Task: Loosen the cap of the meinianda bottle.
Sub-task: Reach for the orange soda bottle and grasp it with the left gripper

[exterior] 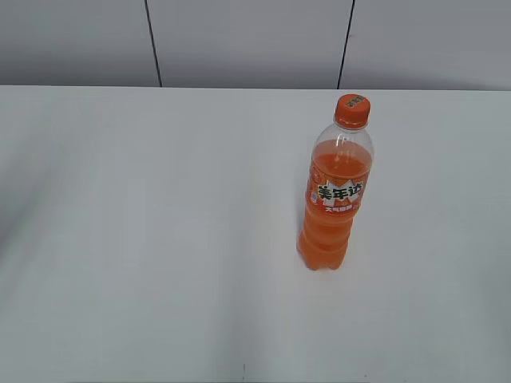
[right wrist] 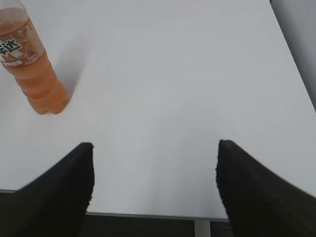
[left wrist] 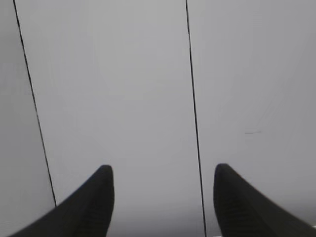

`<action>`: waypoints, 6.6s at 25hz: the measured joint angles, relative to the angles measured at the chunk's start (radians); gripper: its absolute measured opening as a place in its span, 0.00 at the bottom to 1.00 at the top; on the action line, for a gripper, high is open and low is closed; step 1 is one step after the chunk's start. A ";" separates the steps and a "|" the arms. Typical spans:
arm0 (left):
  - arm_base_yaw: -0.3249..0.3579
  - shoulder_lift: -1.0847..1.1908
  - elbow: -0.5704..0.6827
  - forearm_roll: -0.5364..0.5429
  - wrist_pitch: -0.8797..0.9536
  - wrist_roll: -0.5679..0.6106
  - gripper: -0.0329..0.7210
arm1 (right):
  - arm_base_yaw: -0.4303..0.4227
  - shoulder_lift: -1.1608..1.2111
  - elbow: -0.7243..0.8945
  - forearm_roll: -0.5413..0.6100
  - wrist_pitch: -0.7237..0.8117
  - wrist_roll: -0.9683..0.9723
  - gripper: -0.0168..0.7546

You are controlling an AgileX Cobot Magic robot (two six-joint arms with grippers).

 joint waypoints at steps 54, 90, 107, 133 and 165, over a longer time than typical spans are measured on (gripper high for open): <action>0.000 0.568 0.284 0.101 -0.675 -0.025 0.52 | 0.000 0.000 0.000 0.000 0.000 0.000 0.77; -0.080 1.020 -0.217 1.299 -0.705 -0.501 0.69 | 0.000 0.000 0.000 -0.007 0.000 0.000 0.77; -0.309 1.110 -0.347 1.208 -0.627 -0.571 0.70 | 0.000 0.000 0.000 0.000 0.000 0.000 0.77; -0.504 1.338 -0.603 1.211 -0.601 -0.686 0.75 | 0.000 0.000 0.000 0.000 0.000 0.000 0.77; -0.552 1.361 -0.680 1.203 -0.510 -0.707 0.59 | 0.000 0.000 0.000 0.000 0.000 0.000 0.77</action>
